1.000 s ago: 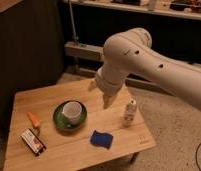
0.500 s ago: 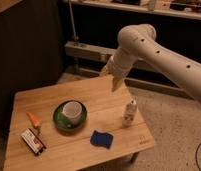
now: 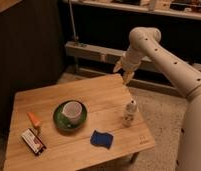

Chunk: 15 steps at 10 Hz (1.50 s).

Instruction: Move the arm in a circular motion

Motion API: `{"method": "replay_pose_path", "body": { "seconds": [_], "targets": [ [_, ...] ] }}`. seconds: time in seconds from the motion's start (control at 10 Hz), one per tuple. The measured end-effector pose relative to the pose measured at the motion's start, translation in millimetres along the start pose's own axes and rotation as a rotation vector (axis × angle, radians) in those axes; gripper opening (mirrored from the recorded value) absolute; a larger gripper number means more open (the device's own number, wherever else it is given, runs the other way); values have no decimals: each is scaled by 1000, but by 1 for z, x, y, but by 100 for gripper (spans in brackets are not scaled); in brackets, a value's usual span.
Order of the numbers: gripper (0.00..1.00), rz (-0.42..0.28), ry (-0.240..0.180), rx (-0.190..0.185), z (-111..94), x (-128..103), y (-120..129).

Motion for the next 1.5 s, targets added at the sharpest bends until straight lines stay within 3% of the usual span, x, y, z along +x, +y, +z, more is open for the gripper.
{"method": "replay_pose_path", "body": {
  "seconds": [0.2, 0.4, 0.6, 0.8, 1.1, 1.3, 1.5],
  "targets": [
    [60, 87, 10, -20, 7, 43, 27],
    [60, 198, 27, -46, 5, 80, 73],
    [60, 275, 54, -61, -5, 101, 118],
    [60, 318, 84, -63, -22, 100, 163],
    [60, 263, 117, -51, -61, 46, 218],
    [60, 171, 119, -42, -87, -14, 232],
    [60, 58, 94, -18, -108, -70, 232]
  ]
}}
